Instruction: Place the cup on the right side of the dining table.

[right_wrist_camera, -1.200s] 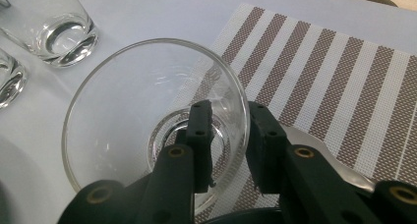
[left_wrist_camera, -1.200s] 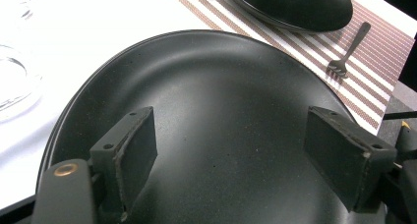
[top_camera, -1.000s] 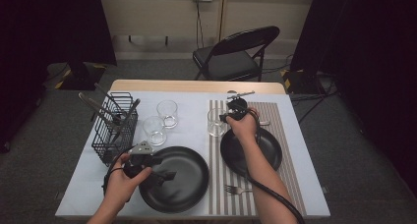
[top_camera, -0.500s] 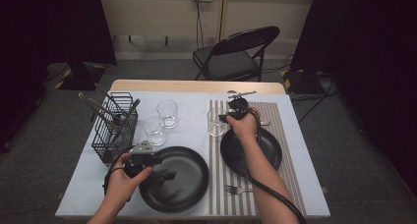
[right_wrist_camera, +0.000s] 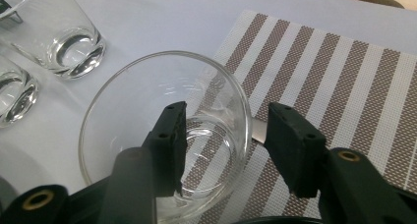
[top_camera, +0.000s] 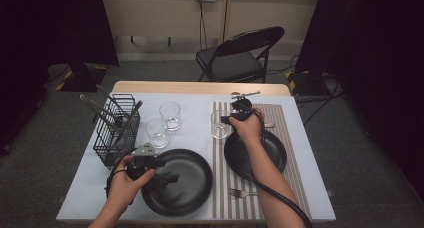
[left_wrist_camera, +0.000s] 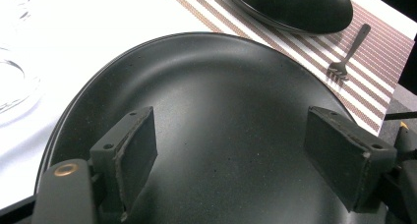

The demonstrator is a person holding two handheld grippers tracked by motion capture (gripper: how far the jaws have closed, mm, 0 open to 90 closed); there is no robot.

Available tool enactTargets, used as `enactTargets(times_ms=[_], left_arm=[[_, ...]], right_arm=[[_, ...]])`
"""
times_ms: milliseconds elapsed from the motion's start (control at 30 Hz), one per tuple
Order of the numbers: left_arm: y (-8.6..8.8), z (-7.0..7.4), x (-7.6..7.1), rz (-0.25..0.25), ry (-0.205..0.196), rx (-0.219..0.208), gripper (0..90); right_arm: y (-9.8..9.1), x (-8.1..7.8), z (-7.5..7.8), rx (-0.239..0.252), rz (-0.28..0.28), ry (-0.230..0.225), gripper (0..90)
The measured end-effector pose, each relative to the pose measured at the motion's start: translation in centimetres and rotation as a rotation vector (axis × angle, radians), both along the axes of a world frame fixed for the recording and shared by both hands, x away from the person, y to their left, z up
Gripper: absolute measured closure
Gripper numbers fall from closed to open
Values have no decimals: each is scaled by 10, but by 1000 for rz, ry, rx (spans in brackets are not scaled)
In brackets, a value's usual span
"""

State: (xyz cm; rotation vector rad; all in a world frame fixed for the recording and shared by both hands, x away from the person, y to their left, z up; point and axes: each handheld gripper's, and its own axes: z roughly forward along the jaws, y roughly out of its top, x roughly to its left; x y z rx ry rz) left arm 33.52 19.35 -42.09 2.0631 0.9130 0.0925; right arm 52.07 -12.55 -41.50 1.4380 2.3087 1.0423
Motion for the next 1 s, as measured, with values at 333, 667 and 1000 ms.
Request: enactTargets(times_ms=[333, 667, 1000], left_arm=[[-1, -1, 0, -2, 6, 1, 203], [-3, -2, 1, -5, 8, -2, 203], [-3, -2, 1, -9, 8, -2, 203]], right_arm=[[-1, -1, 4, 11, 6, 8, 428], [-3, -2, 7, 20, 8, 11, 347], [-2, -2, 9, 17, 18, 9, 265]])
